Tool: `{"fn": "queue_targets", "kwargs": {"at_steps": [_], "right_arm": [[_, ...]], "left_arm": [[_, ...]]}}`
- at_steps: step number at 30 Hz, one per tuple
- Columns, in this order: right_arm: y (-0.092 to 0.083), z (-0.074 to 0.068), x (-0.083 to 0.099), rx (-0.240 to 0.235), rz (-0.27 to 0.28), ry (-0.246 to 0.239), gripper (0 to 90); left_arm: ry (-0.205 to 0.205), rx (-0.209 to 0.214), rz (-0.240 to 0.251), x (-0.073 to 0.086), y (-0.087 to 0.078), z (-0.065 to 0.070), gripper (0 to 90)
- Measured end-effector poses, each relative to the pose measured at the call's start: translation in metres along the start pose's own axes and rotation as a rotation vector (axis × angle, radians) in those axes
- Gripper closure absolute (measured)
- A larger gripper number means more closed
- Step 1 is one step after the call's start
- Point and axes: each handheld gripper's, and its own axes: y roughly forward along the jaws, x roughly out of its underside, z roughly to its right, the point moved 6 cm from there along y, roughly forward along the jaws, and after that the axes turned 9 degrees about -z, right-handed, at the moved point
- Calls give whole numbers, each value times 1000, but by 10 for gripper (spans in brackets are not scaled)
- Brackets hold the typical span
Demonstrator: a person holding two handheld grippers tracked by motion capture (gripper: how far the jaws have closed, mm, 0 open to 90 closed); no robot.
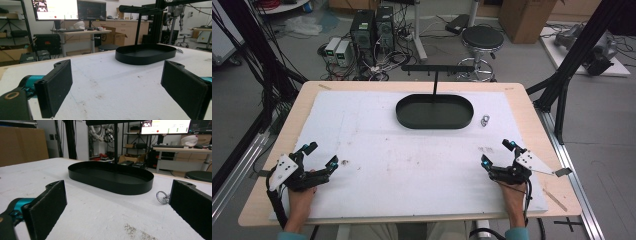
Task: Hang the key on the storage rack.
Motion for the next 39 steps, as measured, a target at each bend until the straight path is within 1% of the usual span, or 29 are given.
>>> {"fn": "queue_targets", "kwargs": {"at_steps": [4, 8, 16, 19, 20, 21, 23, 26, 27, 31, 33, 34, 35, 37, 39], "right_arm": [[-1, 0, 0, 3, 7, -1, 9], [-1, -1, 0, 7, 10, -10, 9], [-1, 0, 0, 13, 11, -9, 9], [-1, 0, 0, 12, 11, -4, 9], [-1, 1, -1, 6, 10, 11, 9], [-1, 2, -1, 1, 7, 14, 9], [0, 4, -1, -5, -16, 33, 9], [1, 5, -3, -4, -21, 33, 9], [0, 6, -9, -11, -26, 26, 9], [2, 12, -22, -8, -57, 12, 9], [3, 15, -30, -11, -83, 12, 9], [4, 17, -33, -5, -89, 6, 9], [6, 18, -38, -2, -113, 16, 9], [8, 21, -45, -6, -132, 14, 9], [12, 25, -54, 0, -155, 3, 9]], "left_arm": [[7, -1, 0, 0, 0, 0, 106], [4, -1, 4, 0, 0, 1, 106], [3, 1, 2, 0, 0, 0, 106], [9, -1, 4, 0, 0, 1, 106], [10, 0, 4, 0, 0, 1, 106], [10, -1, 5, 0, 0, 1, 106], [9, 0, 5, 0, 0, 1, 106], [10, -1, 4, 0, 0, 1, 106], [10, -1, 5, 0, 0, 1, 106], [12, -1, 4, 0, 0, 1, 106], [12, 0, 4, 0, 0, 1, 106], [12, -1, 4, 0, 0, 1, 106], [12, -1, 4, 0, 0, 1, 106], [11, 0, 4, 0, 0, 1, 106], [12, 0, 3, 0, 0, 1, 106]]}}
